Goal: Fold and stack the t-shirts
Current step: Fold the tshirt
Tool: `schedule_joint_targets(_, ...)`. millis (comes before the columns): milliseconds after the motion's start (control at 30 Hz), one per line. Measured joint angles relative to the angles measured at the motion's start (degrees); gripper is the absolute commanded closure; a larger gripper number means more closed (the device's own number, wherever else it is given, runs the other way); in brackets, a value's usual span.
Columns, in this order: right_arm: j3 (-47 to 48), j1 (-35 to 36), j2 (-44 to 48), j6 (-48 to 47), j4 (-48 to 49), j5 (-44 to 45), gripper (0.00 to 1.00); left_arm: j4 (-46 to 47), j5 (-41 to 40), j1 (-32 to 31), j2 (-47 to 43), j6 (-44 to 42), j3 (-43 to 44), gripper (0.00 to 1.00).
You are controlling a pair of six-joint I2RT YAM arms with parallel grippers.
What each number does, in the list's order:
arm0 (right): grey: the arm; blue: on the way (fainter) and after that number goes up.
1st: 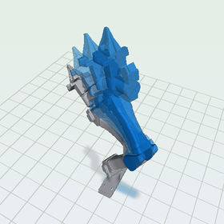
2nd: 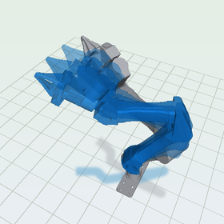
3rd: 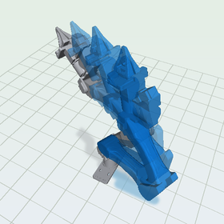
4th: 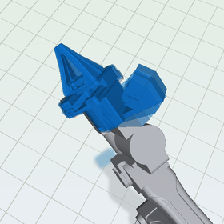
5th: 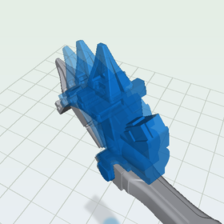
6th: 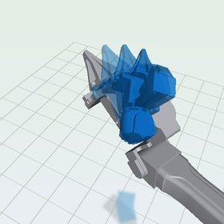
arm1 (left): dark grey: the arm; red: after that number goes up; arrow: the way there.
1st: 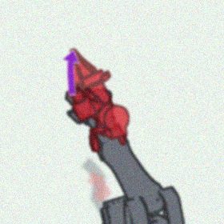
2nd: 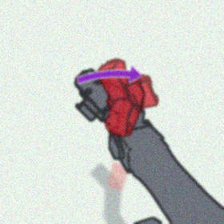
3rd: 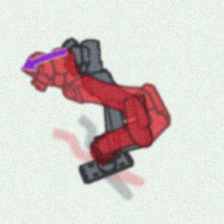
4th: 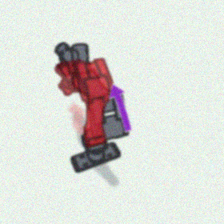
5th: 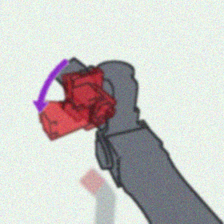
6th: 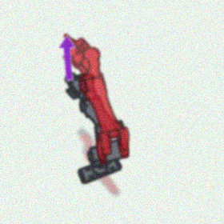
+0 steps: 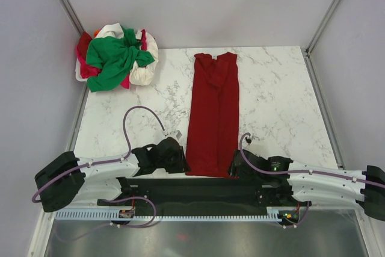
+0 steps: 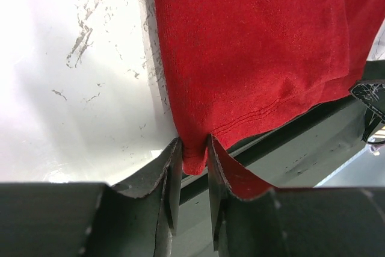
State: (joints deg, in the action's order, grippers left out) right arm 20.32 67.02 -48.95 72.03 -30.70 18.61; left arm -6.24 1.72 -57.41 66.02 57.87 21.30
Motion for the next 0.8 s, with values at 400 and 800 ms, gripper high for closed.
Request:
schedule_joint_targets(400, -2.16, 0.74, 0.42, 1.42, 2.14, 0.11, 0.83, 0.68, 0.02, -0.02, 0.70, 0.00, -0.07, 0.81)
schedule_joint_targets(800, -2.89, 1.42, 3.78, 1.09, 0.20, 0.74, 1.00, 0.11, 1.36, -0.24, -2.45, 1.38, -1.22, 0.98)
